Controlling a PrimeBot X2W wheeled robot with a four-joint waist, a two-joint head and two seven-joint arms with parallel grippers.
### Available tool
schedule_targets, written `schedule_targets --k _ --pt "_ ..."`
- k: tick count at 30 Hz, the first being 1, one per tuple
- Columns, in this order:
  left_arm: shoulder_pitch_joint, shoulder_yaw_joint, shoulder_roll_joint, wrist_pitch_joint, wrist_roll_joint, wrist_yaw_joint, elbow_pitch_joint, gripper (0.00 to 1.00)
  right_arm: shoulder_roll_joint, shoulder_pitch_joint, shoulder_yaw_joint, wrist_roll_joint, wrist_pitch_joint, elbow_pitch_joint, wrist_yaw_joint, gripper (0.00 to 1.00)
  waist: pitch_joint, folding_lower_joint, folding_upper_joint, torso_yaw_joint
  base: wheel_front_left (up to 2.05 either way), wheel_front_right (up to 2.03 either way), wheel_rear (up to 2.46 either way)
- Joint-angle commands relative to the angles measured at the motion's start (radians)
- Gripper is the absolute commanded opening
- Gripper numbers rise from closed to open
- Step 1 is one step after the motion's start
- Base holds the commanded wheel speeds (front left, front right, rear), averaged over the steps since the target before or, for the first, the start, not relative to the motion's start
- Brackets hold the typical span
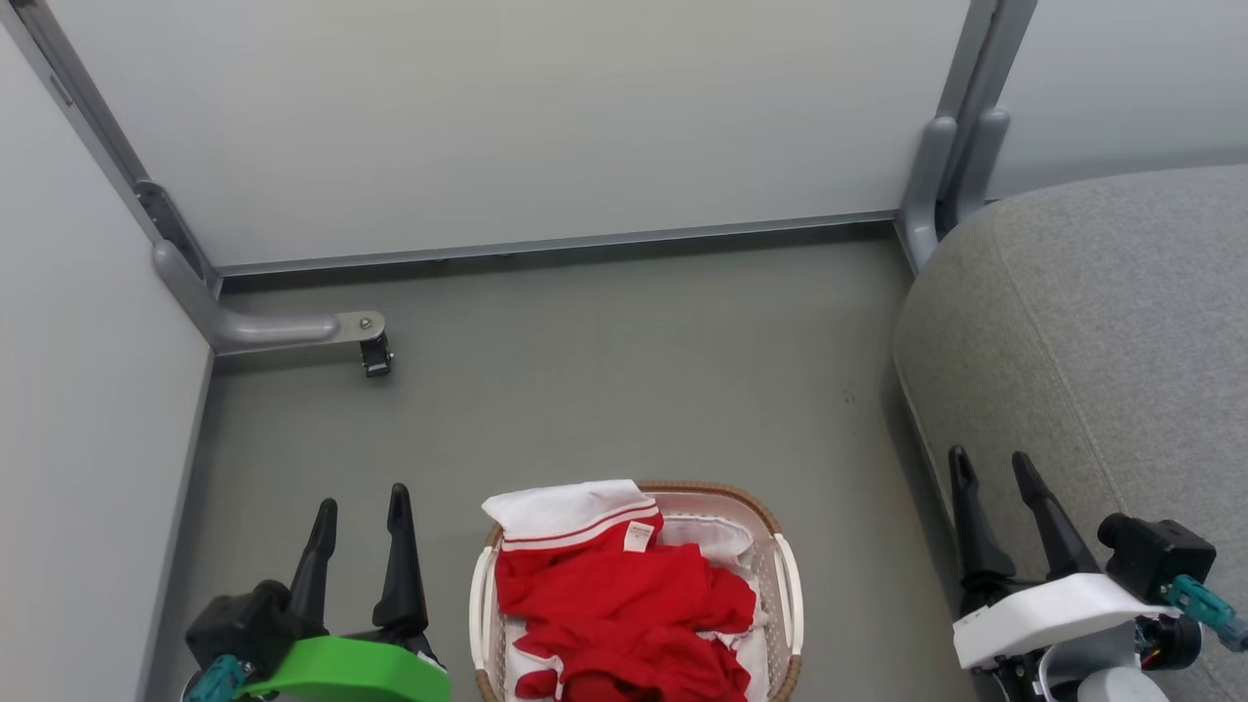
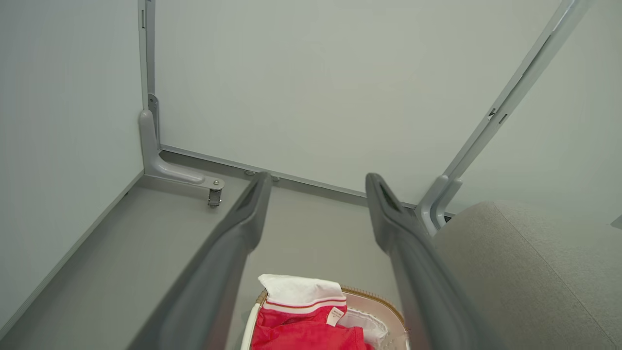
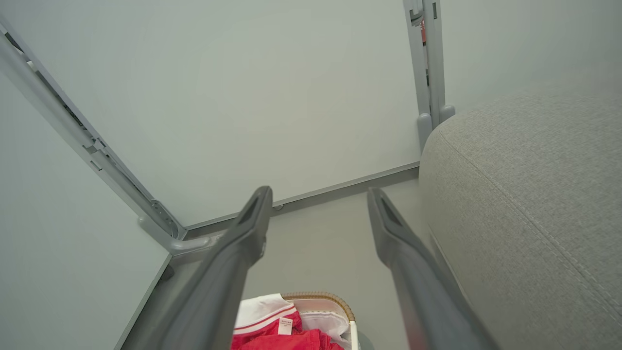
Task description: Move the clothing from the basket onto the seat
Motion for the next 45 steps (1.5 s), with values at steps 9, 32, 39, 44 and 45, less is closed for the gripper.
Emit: schedule_targets --k 9,32,39,44,45 --pt "0.009 -0.008 0.007 -0.025 0.059 0.01 0.029 1.0 -0.006 0.009 0.003 -0.085 -0.027 -0.001 0.0 1.0 0.001 -0.0001 0.0 0.006 0.0 0.0 0.0" --pt "0.014 -0.029 0.008 -0.06 0.143 0.024 0.063 1.0 -0.008 0.019 0.013 -0.217 -0.063 0.004 0.0 1.0 0.002 -0.0001 0.0 0.017 0.0 0.0 0.0" --pt "0.013 -0.029 0.008 -0.06 0.142 0.02 0.07 1.0 -0.008 0.021 0.014 -0.213 -0.063 0.005 0.0 1.0 0.003 -0.0001 0.0 0.017 0.0 0.0 0.0" --pt "0.012 -0.028 0.008 -0.06 0.143 0.017 0.073 1.0 -0.008 0.023 0.013 -0.213 -0.063 0.003 0.0 1.0 0.005 -0.0001 0.0 0.017 0.0 0.0 0.0" --pt "0.012 -0.029 0.008 -0.06 0.144 0.016 0.073 1.0 -0.008 0.023 0.013 -0.213 -0.063 0.002 0.0 1.0 0.005 -0.0001 0.0 0.017 0.0 0.0 0.0"
